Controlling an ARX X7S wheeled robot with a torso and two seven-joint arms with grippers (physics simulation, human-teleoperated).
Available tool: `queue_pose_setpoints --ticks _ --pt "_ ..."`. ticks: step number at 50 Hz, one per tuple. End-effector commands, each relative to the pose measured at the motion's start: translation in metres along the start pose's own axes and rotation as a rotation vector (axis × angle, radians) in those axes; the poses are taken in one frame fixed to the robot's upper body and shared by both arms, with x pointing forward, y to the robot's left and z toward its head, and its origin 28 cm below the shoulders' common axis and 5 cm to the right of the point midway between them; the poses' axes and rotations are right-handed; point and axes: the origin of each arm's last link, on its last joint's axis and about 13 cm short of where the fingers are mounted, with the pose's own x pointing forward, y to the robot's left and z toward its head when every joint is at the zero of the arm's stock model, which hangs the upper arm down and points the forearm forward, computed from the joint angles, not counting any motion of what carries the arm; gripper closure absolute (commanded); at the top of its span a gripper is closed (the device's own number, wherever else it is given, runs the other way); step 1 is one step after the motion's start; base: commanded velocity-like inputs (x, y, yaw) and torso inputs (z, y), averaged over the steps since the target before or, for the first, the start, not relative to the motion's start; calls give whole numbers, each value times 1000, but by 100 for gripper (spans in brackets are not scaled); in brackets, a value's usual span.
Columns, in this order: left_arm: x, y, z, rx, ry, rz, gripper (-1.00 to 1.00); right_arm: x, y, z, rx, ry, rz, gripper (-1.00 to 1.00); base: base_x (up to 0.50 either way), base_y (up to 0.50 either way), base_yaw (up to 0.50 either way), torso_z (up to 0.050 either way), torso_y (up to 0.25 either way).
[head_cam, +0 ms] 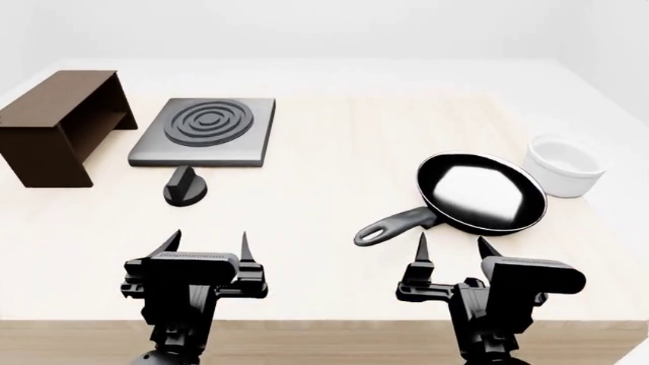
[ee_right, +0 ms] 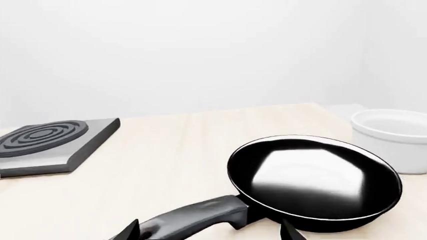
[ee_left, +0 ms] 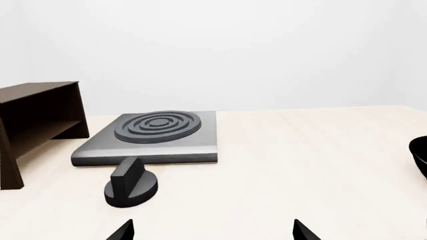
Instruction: Put the frying pan on top of the cabinet.
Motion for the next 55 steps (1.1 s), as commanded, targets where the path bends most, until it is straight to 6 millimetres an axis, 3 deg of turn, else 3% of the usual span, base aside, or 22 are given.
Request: queue_pose_setpoints --ticks 1,34,43,49,53,54,55 --pt "1 2 7 22 -4 6 -100 0 -1 10 -1 -10 4 -100 500 0 0 0 0" --pt "1 3 4 33 -2 1 -100 -1 0 10 -1 -32 15 -100 500 0 0 0 0" --pt "0 1 4 39 36 -36 -100 0 0 9 -21 -36 10 -100 0 0 0 0 0" --pt "-2 -4 12 44 50 -130 -100 1 -2 8 -23 -32 0 -100 0 0 0 0 0" --pt "-10 -11 21 35 207 -352 -100 1 -2 11 -27 -36 1 -100 0 0 0 0 0" --pt "-17 -16 30 42 282 -544 -100 1 -3 11 -27 -36 -1 -100 0 0 0 0 0" --pt "-24 -15 29 77 369 -575 -100 1 -2 11 -27 -36 -2 -100 0 0 0 0 0"
